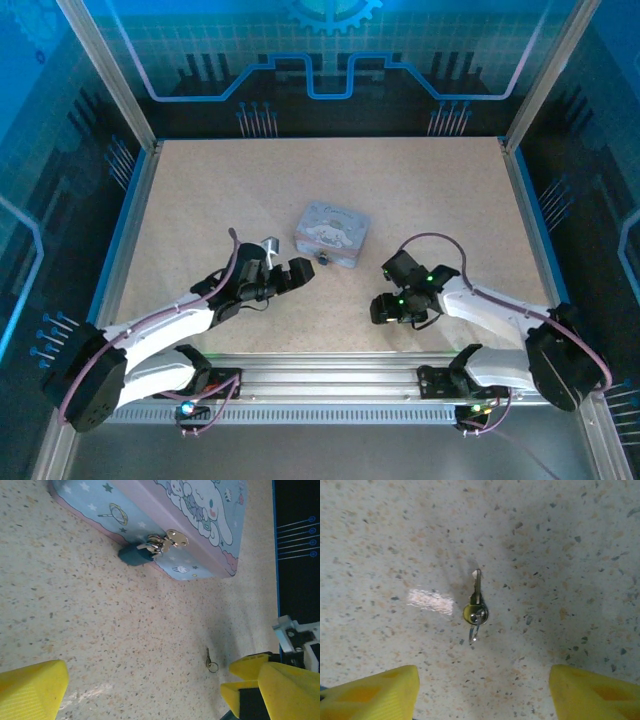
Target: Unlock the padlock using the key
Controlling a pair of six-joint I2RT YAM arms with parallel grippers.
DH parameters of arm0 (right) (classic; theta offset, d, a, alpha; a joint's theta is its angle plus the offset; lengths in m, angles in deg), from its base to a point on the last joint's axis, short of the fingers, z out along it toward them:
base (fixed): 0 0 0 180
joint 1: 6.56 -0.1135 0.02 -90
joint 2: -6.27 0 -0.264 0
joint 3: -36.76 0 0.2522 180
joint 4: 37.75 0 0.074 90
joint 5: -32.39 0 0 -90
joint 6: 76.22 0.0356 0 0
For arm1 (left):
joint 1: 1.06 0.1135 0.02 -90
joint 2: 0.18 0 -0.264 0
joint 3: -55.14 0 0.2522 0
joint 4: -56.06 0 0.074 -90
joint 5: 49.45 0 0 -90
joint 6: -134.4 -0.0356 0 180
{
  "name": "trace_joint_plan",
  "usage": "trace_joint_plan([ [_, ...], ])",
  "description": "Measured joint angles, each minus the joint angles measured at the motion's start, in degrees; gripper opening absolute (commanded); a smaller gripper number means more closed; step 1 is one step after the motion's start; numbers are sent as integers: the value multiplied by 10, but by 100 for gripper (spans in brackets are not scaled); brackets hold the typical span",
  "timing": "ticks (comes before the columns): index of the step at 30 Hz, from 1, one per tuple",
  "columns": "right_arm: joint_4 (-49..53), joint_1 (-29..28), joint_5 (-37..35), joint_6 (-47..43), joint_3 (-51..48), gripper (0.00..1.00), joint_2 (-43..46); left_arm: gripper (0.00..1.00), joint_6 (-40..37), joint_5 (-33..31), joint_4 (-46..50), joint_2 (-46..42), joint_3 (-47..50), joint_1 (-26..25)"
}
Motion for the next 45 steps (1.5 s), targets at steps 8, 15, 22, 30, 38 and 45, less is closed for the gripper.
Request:
trace_joint_plan([
  [8, -16, -10, -21, 14, 25, 50, -48, 99, 7, 0, -26, 22, 7, -5],
  [15, -21, -10, -30, 17, 37, 38, -74, 99, 7, 0, -26, 22, 7, -5],
  [22, -25, -13, -30, 18, 43, 26, -92, 99, 7, 0, -26, 22, 7, -5],
  [30, -25, -14, -30, 19, 45, 18, -110, 99, 7, 0, -26, 22, 7, -5],
  [38, -30, -15, -30, 19, 51, 11, -117, 99, 7, 0, -25, 22, 7, -5],
  [45, -36, -17, -30, 19, 57, 4, -123, 99, 7, 0, -25, 22, 7, -5],
])
